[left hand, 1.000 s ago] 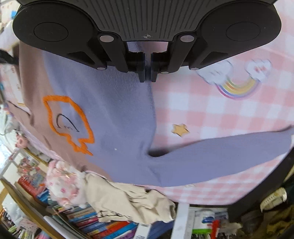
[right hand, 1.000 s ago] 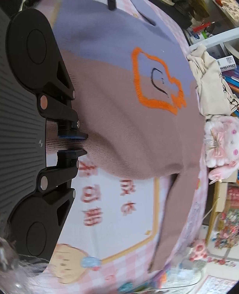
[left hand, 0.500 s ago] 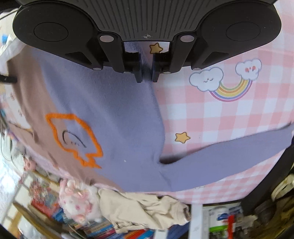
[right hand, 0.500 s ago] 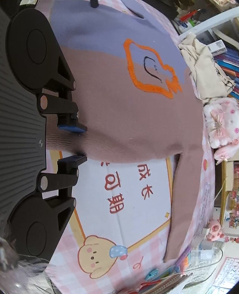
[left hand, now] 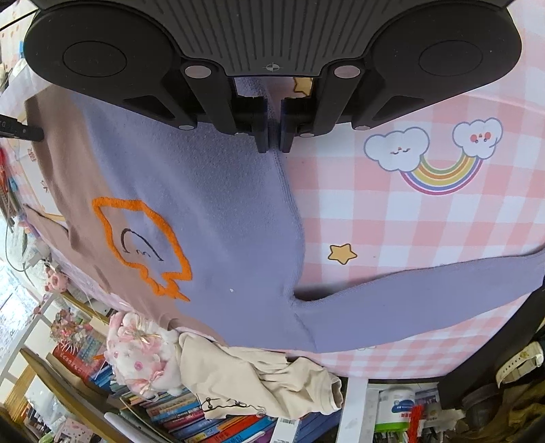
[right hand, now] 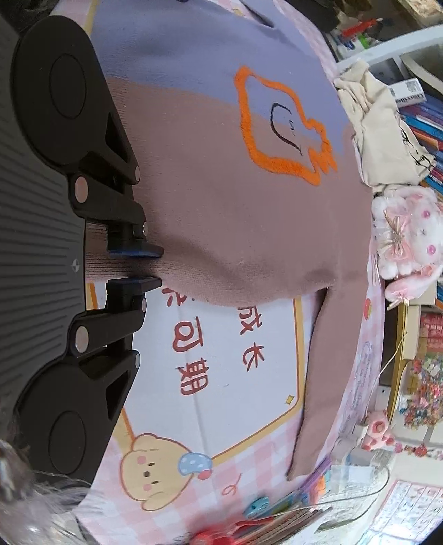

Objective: Fold clothes
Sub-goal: 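Pull the sweater hem with both grippers to flatten it on the mat, then open both grippers and release the flattened sweater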

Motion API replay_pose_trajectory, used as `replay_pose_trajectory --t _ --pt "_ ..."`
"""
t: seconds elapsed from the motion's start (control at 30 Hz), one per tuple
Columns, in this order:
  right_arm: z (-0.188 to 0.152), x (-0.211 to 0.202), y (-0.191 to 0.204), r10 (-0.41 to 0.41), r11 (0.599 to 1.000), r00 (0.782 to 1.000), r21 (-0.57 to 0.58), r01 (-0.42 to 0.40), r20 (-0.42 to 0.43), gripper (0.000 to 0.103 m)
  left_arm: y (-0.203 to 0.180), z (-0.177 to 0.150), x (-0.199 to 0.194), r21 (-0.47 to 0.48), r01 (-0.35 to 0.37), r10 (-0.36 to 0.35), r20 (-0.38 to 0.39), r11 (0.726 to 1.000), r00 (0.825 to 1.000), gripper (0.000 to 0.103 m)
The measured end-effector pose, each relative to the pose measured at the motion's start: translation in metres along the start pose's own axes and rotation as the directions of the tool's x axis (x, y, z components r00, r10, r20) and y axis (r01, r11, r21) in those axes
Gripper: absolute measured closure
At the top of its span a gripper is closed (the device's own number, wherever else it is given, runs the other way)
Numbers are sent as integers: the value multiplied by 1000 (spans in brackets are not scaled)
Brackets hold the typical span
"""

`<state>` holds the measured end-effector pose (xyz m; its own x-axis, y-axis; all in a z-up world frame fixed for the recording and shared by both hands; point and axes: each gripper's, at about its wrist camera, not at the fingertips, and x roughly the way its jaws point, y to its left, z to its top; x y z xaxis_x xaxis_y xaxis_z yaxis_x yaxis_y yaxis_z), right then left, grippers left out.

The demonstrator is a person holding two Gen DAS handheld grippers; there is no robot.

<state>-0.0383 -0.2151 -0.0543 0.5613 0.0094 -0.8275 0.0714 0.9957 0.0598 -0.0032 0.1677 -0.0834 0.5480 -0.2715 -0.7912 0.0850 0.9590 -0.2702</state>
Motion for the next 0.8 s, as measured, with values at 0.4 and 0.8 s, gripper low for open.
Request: replay_pose_trajectory --t 0.4,0.8 --pt "-4 -5 2 -43 999 999 -28 44 31 73 -11 -9 -8 -29 -111 113 55 993 992 91" --pt "-36 -50 -4 50 999 982 -10 -49 180 26 -73 -60 -96 -111 -271 291 242 956 926 17"
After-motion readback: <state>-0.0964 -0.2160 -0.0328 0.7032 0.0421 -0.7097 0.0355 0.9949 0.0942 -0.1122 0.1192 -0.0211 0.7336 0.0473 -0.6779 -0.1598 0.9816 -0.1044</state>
